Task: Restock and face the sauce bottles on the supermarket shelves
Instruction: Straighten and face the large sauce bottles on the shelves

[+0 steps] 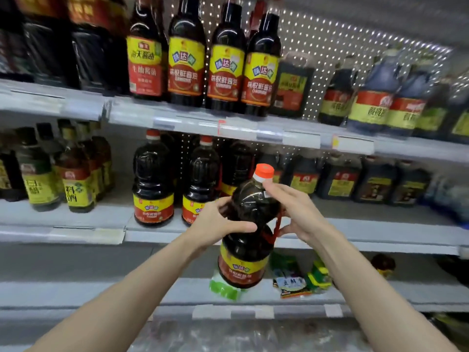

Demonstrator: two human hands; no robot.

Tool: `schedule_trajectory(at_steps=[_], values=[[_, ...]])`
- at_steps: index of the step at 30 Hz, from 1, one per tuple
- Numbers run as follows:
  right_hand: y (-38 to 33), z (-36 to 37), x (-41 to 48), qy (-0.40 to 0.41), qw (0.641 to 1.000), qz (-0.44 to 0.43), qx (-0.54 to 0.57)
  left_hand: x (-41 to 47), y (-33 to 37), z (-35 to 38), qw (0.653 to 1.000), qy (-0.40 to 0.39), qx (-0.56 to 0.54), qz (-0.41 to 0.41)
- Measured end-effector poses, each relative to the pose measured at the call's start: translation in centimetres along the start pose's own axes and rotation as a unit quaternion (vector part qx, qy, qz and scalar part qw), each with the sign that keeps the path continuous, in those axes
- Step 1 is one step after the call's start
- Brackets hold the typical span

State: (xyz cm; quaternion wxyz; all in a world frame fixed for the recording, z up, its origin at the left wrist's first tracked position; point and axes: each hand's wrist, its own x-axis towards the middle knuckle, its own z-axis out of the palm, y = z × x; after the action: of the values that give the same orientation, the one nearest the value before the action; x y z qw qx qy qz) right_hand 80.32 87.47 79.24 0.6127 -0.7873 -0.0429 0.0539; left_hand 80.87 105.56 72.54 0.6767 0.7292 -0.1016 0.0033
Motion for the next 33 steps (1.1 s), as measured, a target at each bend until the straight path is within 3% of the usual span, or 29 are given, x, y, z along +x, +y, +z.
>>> schedule_trajectory(at_steps=[4, 17, 33], values=[[-0.2, -0.9, 2.5, 0.023, 0.999, -0.024, 0.029, 2.1, 0.6, 1.2, 0.999, 0.044, -0.013, 0.008], [2.1, -3.7, 14.7, -0.036, 0.993, -0.083, 0.073, 10.3, -1.6, 3.0, 0.986, 0.166, -0.004, 0.002], [3.6, -3.1, 21.3, -0.073, 0.988, -0.108, 0.078, 15.2, -3.5, 1.9, 0.979, 0.202, 0.036, 0.001]])
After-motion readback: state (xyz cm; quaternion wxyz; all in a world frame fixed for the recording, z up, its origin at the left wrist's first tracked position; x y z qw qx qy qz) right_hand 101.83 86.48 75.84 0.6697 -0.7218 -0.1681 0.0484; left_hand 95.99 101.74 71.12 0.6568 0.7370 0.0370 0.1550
